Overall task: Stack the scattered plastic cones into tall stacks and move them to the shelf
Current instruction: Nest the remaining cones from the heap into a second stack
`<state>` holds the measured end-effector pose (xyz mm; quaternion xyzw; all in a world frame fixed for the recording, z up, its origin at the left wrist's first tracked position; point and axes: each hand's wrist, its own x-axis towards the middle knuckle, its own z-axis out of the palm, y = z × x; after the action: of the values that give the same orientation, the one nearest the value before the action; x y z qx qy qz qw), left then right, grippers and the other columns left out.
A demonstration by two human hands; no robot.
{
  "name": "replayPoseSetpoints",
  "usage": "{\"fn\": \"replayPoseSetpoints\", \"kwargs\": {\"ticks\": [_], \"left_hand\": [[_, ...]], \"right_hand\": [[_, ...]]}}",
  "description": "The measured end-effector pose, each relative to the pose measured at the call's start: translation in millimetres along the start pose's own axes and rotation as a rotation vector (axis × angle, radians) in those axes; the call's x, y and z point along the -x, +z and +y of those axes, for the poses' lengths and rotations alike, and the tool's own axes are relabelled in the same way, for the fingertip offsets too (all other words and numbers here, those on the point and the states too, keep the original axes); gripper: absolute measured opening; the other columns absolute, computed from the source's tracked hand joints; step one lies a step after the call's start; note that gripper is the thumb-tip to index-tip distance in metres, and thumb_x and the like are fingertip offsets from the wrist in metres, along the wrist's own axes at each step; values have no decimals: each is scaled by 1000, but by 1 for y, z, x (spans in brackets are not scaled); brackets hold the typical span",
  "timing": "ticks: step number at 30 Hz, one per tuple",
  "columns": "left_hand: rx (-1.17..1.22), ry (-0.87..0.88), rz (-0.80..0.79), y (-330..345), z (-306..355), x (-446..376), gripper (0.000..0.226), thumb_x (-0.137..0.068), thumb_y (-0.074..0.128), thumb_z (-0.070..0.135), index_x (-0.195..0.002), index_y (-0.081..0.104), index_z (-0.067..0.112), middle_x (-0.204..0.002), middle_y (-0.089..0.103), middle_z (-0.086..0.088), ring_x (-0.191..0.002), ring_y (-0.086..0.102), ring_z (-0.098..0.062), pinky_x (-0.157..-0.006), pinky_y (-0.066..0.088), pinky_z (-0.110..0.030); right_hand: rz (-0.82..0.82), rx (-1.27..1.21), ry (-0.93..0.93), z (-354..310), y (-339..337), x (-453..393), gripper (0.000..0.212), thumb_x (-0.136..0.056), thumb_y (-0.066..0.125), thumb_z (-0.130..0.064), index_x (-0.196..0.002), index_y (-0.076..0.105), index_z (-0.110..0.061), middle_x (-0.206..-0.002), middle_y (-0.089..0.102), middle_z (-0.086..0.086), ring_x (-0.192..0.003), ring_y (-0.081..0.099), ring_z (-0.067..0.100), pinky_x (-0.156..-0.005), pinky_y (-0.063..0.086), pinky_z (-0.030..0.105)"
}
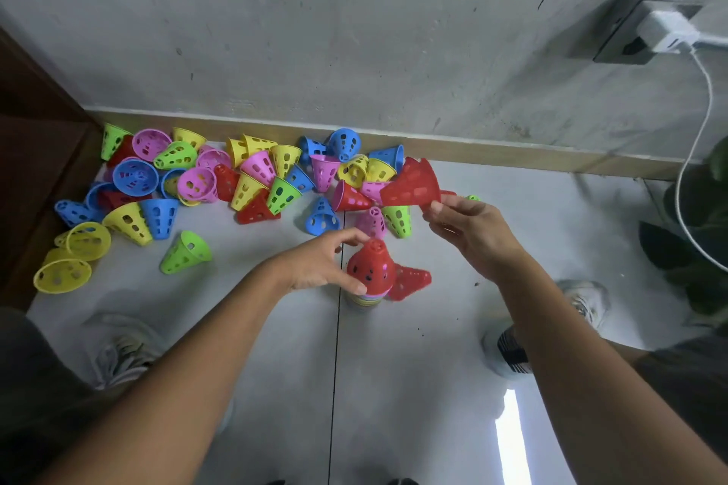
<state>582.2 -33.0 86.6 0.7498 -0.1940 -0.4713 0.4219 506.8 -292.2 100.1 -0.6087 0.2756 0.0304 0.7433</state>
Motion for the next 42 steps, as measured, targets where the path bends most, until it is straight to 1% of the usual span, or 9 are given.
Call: {"fn": "replayPoseSetpoints", "kwargs": {"ticks": [4,10,15,20,23,26,30,33,42], "left_hand": [[-97,12,9,-1,4,0,66,-74,88,11,-127,59,39,-147,42,7,-132,35,-11,-98,33,-25],[-3,61,98,-18,27,7,83,-73,90,28,-141,45,42,-144,46,15,-139,40,-16,-105,40,-35],[123,300,266,-20,59,9,104,-70,91,29,-152,29,48,-145,40,16,-115,57,8,-91,55,-21],[120,400,397,-8,66,6,63,-77,86,37,-133,57,32,-123,65,13,-107,66,0,-94,57,-29],[35,317,442,-6,60,8,51,-77,82,48,-122,62,32,-111,68,16,-99,61,11,-83,51,-15],[-22,246,376,-10,55,10,41,-78,81,47,-113,66,34,-106,71,18,-97,61,12,-81,46,-13],[-105,146,178,-10,50,12,44,-75,85,47,-114,69,32,-113,71,15,-111,63,-6,-101,51,-37],[-146,91,93,-3,44,12,51,-76,86,39,-120,63,33,-116,66,19,-111,60,-1,-95,52,-29],[-336,84,58,11,10,-6,73,-74,89,26,-139,57,34,-137,54,7,-130,49,-15,-104,45,-32]], "right_hand": [[-94,67,-14,-14,9,8,41,-96,62,-27,-120,62,6,-109,74,9,-103,71,21,-96,54,35],[-214,109,-16,-29,23,16,29,-89,64,-33,-102,69,-8,-107,75,13,-99,72,22,-86,55,31],[-369,161,6,-36,31,21,22,-96,57,-28,-99,72,-12,-110,75,14,-102,72,22,-94,54,35],[-455,199,36,-42,35,25,24,-91,59,-31,-98,78,-17,-109,75,16,-103,71,25,-96,52,36],[-415,237,58,-38,28,22,32,-88,62,-34,-107,75,-12,-111,74,15,-102,71,24,-94,53,36],[-298,344,106,-23,12,18,44,-87,64,-41,-115,69,-7,-109,75,8,-101,71,24,-90,53,34],[-155,659,225,12,-13,9,36,-91,71,-36,-113,69,-8,-106,75,6,-97,72,23,-85,57,35],[-113,824,350,41,-26,11,30,-88,75,-31,-107,71,-8,-103,75,8,-92,73,22,-72,57,29],[-113,1176,493,67,-40,39,40,-84,80,-27,-118,67,-10,-102,65,3,-95,72,29,-90,57,38]]}}
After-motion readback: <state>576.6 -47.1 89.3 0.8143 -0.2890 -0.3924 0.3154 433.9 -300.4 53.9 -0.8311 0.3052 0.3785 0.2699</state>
